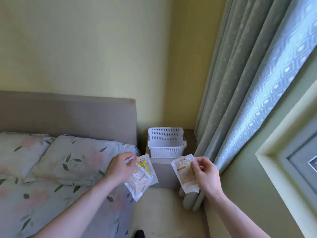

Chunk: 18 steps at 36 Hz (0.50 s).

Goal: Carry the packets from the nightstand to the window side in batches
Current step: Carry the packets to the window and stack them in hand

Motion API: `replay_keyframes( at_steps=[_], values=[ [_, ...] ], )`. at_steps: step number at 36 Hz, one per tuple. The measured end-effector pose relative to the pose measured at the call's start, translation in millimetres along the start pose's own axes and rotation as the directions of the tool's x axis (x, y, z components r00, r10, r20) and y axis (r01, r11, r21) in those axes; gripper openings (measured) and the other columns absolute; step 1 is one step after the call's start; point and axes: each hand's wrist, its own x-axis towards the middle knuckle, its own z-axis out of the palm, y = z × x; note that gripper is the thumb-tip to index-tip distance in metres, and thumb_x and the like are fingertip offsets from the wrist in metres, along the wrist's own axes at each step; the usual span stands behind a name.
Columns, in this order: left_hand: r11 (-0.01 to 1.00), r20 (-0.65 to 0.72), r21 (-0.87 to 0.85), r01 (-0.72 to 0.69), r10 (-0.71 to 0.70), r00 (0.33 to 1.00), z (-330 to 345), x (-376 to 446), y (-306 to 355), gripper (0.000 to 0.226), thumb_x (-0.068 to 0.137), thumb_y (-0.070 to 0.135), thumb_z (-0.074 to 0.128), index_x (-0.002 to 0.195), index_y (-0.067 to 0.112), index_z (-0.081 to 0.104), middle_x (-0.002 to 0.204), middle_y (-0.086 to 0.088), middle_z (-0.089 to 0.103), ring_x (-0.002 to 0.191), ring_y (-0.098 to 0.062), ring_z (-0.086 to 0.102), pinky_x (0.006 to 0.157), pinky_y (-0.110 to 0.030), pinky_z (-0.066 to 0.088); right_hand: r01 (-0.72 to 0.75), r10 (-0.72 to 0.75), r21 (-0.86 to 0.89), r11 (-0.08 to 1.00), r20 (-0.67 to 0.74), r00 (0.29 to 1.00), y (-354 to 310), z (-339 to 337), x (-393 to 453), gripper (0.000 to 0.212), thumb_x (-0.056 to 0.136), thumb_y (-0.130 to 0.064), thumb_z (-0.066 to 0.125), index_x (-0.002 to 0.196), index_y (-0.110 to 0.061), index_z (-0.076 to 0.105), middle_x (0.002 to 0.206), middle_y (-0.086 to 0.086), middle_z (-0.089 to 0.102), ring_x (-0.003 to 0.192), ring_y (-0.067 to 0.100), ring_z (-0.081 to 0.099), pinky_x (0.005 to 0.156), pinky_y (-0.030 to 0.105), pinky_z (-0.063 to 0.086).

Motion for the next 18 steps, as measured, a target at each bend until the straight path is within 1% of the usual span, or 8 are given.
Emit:
replay_keyframes(
  at_steps=[2, 5, 7, 9, 11, 14, 18],
  values=[
    [1.0, 0.027, 0.01, -0.003, 0.002, 1.0, 10, 42, 0, 0.015, 0.097, 0.034, 0.06, 0.091, 0.031, 0.073, 0.095, 0.017, 0.072, 0.091, -0.005, 0.064, 0.073, -0.023, 0.048, -0.01, 0.01, -0.012, 1.0, 0.001, 1.0, 3, 10, 34, 0.011, 0.098, -0.029, 0.063, 0.091, -0.028, 0.07, 0.087, -0.012, 0.074, 0.082, 0.005, 0.07, 0.07, 0.024, 0.056],
    [0.999, 0.063, 0.038, -0.03, 0.027, 0.998, 24, 105, 1, 0.02, 0.098, 0.034, 0.058, 0.08, 0.036, 0.067, 0.084, 0.019, 0.067, 0.083, -0.002, 0.061, 0.064, -0.018, 0.039, -0.019, 0.019, -0.034, 0.999, -0.008, 1.0, 7, 29, 83, 0.011, 0.099, -0.029, 0.061, 0.092, -0.029, 0.069, 0.09, -0.013, 0.074, 0.083, 0.002, 0.069, 0.067, 0.017, 0.053],
    [0.999, 0.095, 0.041, -0.021, 0.017, 0.995, 36, 150, -1, 0.022, 0.097, 0.032, 0.058, 0.077, 0.036, 0.065, 0.08, 0.018, 0.066, 0.079, -0.003, 0.06, 0.062, -0.018, 0.037, -0.04, 0.039, -0.042, 0.998, -0.024, 0.999, 11, 42, 115, 0.011, 0.1, -0.028, 0.06, 0.093, -0.028, 0.069, 0.092, -0.012, 0.073, 0.084, 0.0, 0.069, 0.064, 0.015, 0.054],
    [0.999, 0.133, 0.043, 0.012, -0.018, 0.991, 49, 196, -7, 0.019, 0.097, 0.031, 0.059, 0.08, 0.033, 0.067, 0.083, 0.015, 0.068, 0.079, -0.005, 0.061, 0.062, -0.021, 0.039, -0.073, 0.071, -0.046, 0.996, -0.037, 0.997, 17, 55, 146, 0.011, 0.1, -0.027, 0.06, 0.094, -0.027, 0.069, 0.092, -0.011, 0.073, 0.083, 0.0, 0.069, 0.063, 0.014, 0.054],
    [0.998, 0.165, 0.054, 0.026, -0.034, 0.986, 63, 239, -12, 0.019, 0.096, 0.029, 0.059, 0.078, 0.033, 0.066, 0.085, 0.013, 0.068, 0.081, -0.008, 0.061, 0.063, -0.023, 0.039, -0.089, 0.086, -0.067, 0.994, -0.05, 0.995, 22, 67, 176, 0.012, 0.1, -0.027, 0.06, 0.092, -0.029, 0.069, 0.088, -0.014, 0.073, 0.083, 0.001, 0.069, 0.066, 0.017, 0.056],
    [0.995, 0.215, 0.083, 0.049, -0.066, 0.974, 88, 302, -16, 0.026, 0.094, 0.028, 0.06, 0.068, 0.033, 0.061, 0.08, 0.014, 0.066, 0.082, -0.01, 0.06, 0.067, -0.023, 0.038, -0.143, 0.136, -0.083, 0.986, -0.077, 0.988, 35, 81, 220, 0.013, 0.098, -0.025, 0.062, 0.087, -0.029, 0.068, 0.083, -0.018, 0.072, 0.081, 0.003, 0.068, 0.073, 0.025, 0.055],
    [0.98, 0.263, 0.135, 0.146, -0.178, 0.948, 124, 363, -28, 0.026, 0.093, 0.028, 0.062, 0.067, 0.032, 0.06, 0.084, 0.011, 0.067, 0.087, -0.017, 0.064, 0.069, -0.024, 0.041, -0.209, 0.205, -0.104, 0.972, -0.048, 0.978, 53, 95, 266, 0.01, 0.097, -0.026, 0.062, 0.089, -0.027, 0.068, 0.084, -0.014, 0.073, 0.083, 0.007, 0.069, 0.078, 0.033, 0.058]
  ],
)
